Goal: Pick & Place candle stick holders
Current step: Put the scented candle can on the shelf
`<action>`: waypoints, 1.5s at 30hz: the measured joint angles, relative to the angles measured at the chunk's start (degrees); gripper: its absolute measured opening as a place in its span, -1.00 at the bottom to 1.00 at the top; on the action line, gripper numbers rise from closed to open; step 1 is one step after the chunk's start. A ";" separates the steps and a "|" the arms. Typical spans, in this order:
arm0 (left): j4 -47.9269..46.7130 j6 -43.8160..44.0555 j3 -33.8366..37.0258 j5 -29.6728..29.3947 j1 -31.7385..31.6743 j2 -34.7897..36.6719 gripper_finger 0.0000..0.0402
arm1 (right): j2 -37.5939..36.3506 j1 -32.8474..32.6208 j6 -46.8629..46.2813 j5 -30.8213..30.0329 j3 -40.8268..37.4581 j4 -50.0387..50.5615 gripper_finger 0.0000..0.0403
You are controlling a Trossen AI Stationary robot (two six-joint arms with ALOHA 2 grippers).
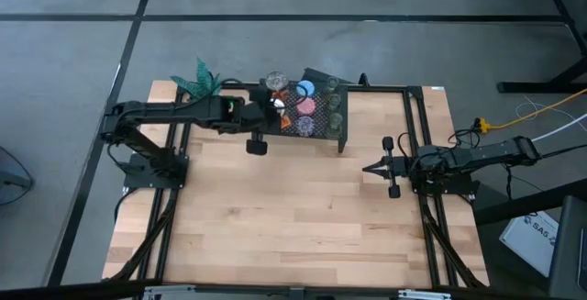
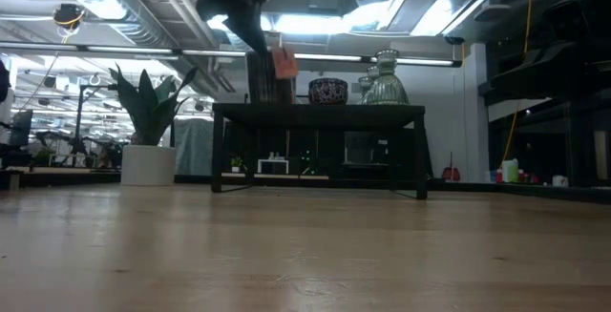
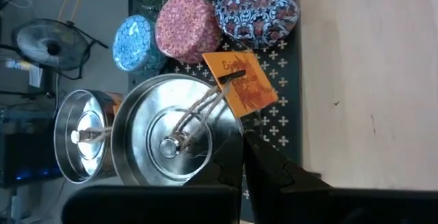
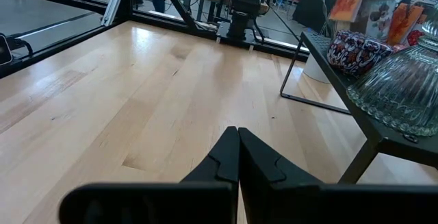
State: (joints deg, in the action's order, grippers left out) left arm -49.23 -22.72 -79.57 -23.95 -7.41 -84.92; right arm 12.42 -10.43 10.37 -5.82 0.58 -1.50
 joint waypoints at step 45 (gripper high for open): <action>-1.75 1.76 -2.95 -2.14 0.14 0.56 -0.70 | 0.00 0.00 0.00 0.00 0.00 -0.02 -0.98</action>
State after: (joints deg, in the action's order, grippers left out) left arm -50.98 -20.96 -82.52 -26.09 -7.27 -84.36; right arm 12.43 -10.44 10.37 -5.82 0.58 -1.52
